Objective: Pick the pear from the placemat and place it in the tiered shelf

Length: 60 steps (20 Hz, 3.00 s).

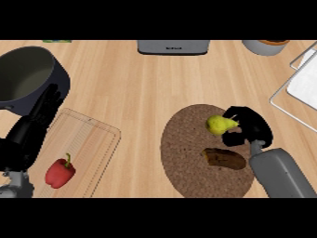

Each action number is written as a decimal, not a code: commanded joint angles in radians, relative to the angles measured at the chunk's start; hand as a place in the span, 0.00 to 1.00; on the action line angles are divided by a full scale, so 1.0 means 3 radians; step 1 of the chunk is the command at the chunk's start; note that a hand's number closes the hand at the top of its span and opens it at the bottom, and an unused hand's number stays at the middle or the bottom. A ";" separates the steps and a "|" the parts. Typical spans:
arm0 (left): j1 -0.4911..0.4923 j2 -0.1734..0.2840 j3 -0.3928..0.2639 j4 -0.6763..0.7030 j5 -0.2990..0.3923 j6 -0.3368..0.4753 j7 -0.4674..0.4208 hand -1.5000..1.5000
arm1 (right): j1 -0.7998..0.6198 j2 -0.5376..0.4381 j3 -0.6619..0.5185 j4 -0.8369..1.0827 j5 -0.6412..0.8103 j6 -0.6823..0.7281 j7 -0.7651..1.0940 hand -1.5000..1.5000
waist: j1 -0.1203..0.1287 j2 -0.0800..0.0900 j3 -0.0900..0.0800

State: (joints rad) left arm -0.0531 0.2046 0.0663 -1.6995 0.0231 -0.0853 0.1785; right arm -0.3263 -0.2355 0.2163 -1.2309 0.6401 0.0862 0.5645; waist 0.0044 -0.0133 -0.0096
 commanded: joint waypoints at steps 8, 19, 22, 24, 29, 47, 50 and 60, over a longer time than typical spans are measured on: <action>0.0152 0.0018 0.0155 -0.0015 0.0013 0.0092 0.0072 0.50 | 0.0610 -0.0930 0.0116 -0.1391 -0.0510 0.0574 -0.1947 1.00 | -0.0340 -0.0118 0.0048; 0.0404 0.0033 0.0245 -0.0166 0.0055 0.0063 -0.0077 0.50 | 0.1463 -0.2045 -0.1763 -0.1783 -0.1965 0.1047 -0.3938 1.00 | -0.0424 -0.0048 0.0046; 0.0237 0.0105 0.0275 -0.0107 0.0113 -0.0008 -0.0002 0.50 | 0.1604 -0.2252 -0.2386 -0.1527 -0.2386 0.1372 -0.4198 1.00 | -0.0272 0.0000 0.0035; 0.0361 0.0007 0.0156 -0.0129 0.0058 -0.0016 -0.0105 0.50 | 0.1820 -0.2369 -0.2766 -0.1338 -0.2591 0.1626 -0.4368 1.00 | -0.0233 0.0002 0.0033; 0.0043 0.0001 0.0088 -0.0091 0.0005 0.0009 0.0105 0.50 | 0.1871 -0.2485 -0.3143 -0.1250 -0.2820 0.1926 -0.4155 1.00 | -0.0074 0.0036 0.0031; -0.0027 -0.0055 0.0031 0.0006 -0.0067 0.0013 0.0068 0.50 | 0.0926 -0.3222 -0.3020 -0.1185 -0.4372 0.1740 -0.2569 1.00 | -0.0046 -0.0017 -0.0004; -0.0072 -0.0018 0.0027 0.0034 -0.0051 -0.0050 0.0028 0.50 | 0.0817 -0.3279 -0.3130 -0.1348 -0.3644 0.1454 -0.2836 1.00 | 0.0051 0.0072 0.0036; -0.0376 -0.0115 -0.0037 0.0236 -0.0096 -0.0015 0.0001 0.50 | 0.0219 -0.2760 -0.1991 -0.0948 -0.2039 0.0238 -0.4009 1.00 | 0.0176 0.0104 0.0035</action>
State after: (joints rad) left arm -0.1158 0.1822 0.0538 -1.6755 0.0048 -0.1044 0.1855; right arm -0.1678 -1.1097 -0.4980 -1.5850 -0.1044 0.2773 -0.5240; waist 0.0544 0.0157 0.0011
